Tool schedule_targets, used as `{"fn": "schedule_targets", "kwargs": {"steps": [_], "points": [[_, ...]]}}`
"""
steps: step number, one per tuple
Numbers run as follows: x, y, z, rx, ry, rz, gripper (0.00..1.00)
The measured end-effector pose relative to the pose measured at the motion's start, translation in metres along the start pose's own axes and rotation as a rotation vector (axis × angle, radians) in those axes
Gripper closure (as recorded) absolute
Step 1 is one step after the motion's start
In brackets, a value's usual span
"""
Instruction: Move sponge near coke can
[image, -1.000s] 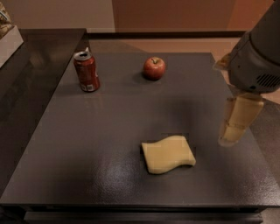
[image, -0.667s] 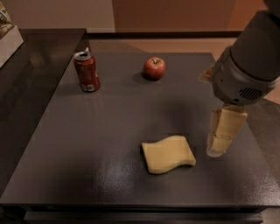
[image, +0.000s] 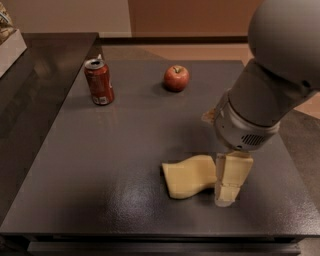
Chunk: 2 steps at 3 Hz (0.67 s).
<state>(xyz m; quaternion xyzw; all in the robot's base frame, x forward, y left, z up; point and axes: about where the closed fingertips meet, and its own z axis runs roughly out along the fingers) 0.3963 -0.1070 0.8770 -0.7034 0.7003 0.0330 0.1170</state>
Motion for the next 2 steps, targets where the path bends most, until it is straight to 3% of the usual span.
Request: {"fn": "schedule_targets", "kwargs": {"steps": [2], "points": [[-0.01,0.003,0.033,-0.023,0.005,-0.013,0.0]]}}
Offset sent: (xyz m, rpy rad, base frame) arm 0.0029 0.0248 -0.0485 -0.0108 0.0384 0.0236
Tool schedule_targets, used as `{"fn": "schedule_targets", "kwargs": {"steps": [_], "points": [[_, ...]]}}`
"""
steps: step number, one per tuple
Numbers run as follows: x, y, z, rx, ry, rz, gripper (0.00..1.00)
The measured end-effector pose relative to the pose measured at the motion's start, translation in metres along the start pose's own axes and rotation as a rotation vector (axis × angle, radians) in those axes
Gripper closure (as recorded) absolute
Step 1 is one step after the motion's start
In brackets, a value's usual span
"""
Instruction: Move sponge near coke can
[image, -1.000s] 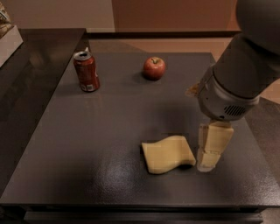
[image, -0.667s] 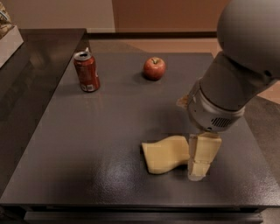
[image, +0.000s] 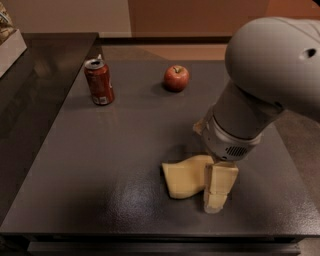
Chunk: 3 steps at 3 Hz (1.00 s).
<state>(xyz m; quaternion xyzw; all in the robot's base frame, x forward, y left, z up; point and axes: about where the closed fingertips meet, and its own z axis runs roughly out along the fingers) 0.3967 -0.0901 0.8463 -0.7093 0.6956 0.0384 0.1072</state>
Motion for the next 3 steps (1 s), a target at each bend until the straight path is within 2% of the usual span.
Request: {"fn": "schedule_targets", "kwargs": {"steps": [1,3], "points": [[-0.0017,-0.0008,0.0083,-0.008,0.008,-0.005,0.16],[-0.0064,-0.0044,0.0057,-0.021,0.0,-0.002,0.62]]}}
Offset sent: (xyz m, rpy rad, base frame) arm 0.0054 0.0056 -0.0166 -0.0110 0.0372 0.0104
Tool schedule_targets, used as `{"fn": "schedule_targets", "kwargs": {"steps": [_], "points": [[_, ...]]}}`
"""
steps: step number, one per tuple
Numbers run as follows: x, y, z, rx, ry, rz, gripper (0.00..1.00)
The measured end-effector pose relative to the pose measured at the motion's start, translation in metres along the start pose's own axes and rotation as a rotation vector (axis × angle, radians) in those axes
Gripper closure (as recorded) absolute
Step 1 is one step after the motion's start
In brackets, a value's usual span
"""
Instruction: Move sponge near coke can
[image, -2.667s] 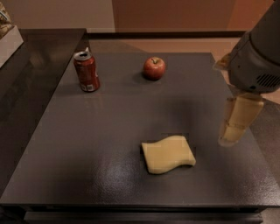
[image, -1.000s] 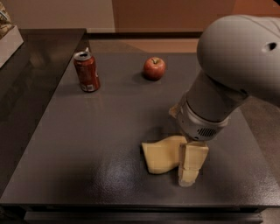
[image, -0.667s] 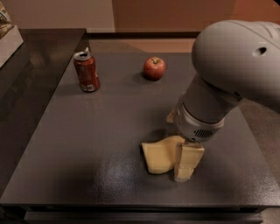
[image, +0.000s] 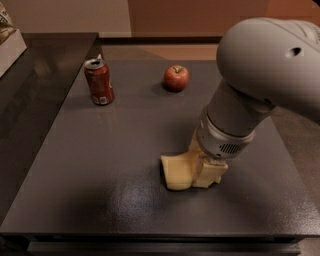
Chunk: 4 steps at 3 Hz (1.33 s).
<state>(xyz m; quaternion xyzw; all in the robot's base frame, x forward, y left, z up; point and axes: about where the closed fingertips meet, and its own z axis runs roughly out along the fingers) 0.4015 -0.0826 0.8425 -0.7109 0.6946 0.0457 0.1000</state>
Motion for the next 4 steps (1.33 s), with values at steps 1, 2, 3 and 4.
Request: {"fn": "schedule_targets", "kwargs": {"steps": [1,2,3,4], "points": [[-0.011,-0.013,-0.013,0.011,-0.001,0.008,0.86],[-0.031,-0.039,-0.025,0.054,-0.005,0.031,1.0],[-0.053,-0.074,-0.034,0.116,-0.006,0.071,1.0],[-0.077,-0.107,-0.032,0.168,0.002,0.107,1.0]]}}
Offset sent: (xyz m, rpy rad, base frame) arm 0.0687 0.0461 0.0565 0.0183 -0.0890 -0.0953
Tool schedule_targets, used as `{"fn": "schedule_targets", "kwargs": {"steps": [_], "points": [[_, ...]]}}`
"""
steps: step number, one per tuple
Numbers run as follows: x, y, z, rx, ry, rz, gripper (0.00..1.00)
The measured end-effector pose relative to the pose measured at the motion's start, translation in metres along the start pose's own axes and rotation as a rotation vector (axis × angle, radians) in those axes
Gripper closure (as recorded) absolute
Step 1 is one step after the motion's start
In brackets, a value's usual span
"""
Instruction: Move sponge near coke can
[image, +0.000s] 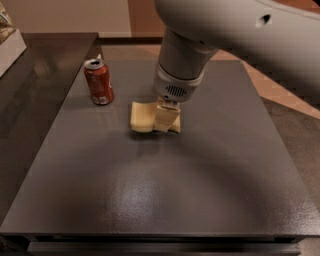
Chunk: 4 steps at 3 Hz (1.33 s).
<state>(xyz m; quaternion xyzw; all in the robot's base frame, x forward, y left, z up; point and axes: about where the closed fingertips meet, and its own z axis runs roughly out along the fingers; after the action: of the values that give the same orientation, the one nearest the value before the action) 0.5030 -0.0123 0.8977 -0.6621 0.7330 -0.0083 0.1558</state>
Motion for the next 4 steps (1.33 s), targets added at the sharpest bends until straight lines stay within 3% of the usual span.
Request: {"fn": "schedule_targets", "kwargs": {"steps": [2,3,4], "points": [[-0.046,-0.04,0.039,0.027,0.034,0.022,1.0],[-0.061,-0.052,0.054,0.03,0.056,0.036,0.83],[-0.074,-0.063,0.061,0.034,0.06,0.057,0.51]]}}
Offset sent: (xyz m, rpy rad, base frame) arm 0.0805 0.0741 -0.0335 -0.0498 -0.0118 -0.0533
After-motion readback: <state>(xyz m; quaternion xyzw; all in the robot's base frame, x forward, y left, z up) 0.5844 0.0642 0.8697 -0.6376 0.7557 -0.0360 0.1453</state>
